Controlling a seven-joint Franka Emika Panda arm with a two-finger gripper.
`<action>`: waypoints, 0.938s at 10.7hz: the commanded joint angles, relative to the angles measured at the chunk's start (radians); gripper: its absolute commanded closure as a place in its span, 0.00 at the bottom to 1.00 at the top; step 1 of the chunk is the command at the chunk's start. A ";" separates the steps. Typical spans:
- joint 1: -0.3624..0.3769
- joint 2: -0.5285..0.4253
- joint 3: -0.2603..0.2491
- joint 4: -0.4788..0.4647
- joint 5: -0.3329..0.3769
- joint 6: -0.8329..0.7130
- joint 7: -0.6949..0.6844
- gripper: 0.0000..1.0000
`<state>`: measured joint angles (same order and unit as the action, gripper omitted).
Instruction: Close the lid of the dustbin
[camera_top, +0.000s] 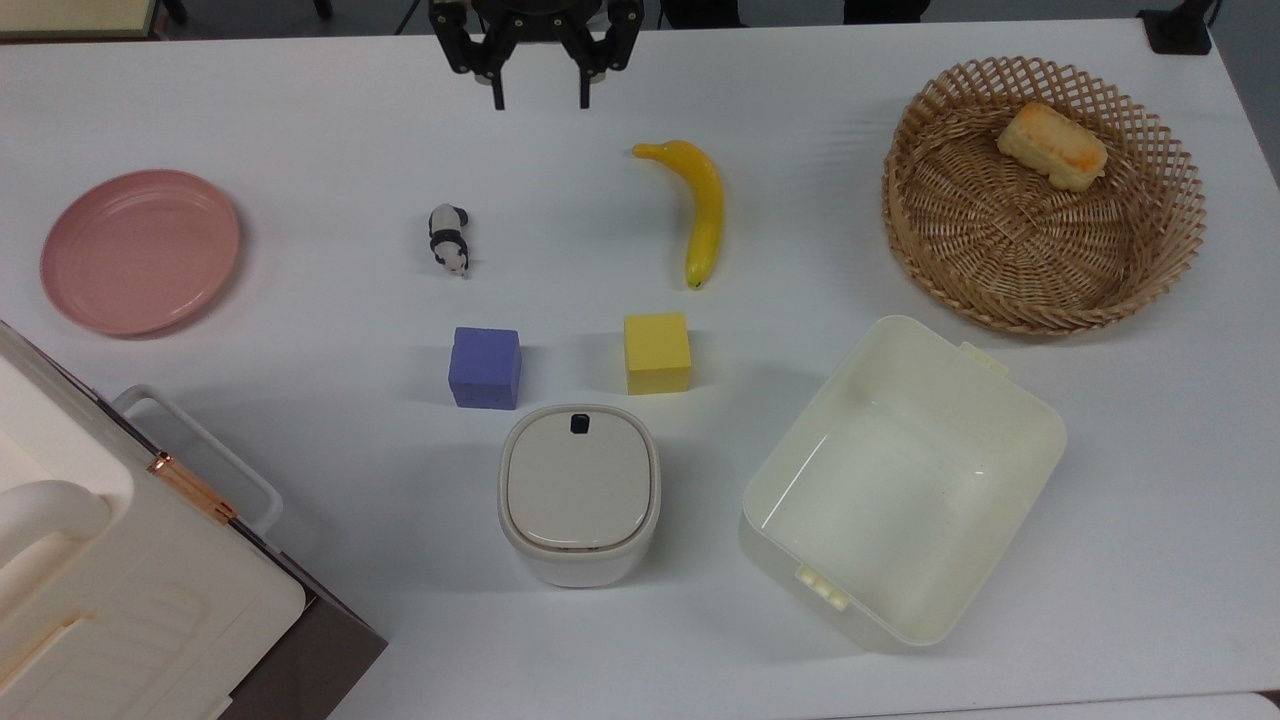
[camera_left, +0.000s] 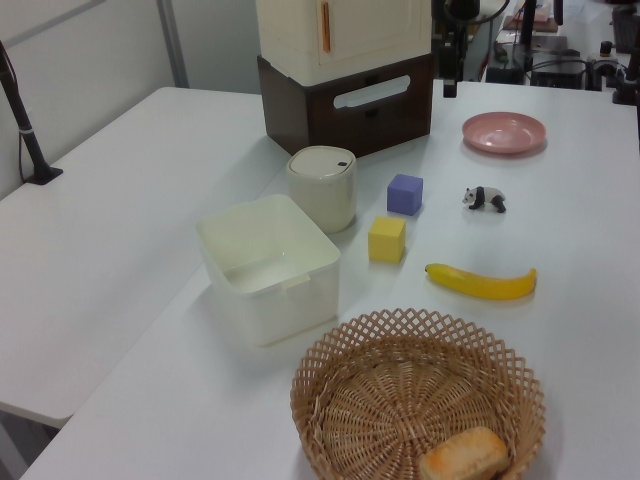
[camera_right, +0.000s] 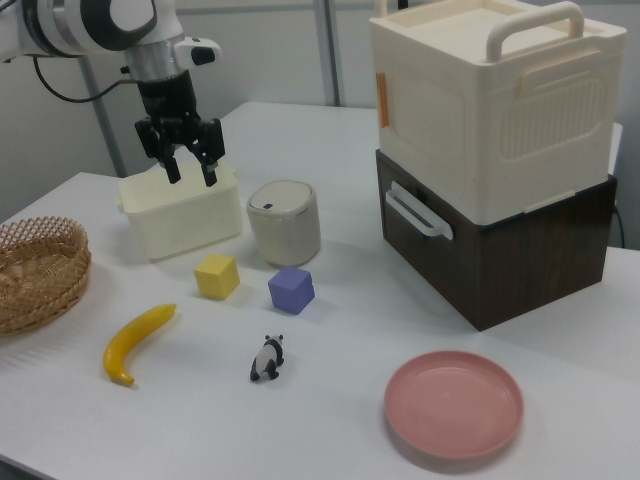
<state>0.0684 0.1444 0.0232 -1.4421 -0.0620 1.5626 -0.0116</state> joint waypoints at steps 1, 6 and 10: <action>0.004 -0.025 -0.003 -0.012 -0.004 -0.009 -0.005 0.00; 0.002 -0.032 -0.003 -0.014 -0.004 -0.009 0.018 0.00; 0.001 -0.036 -0.005 -0.011 0.001 -0.010 0.019 0.00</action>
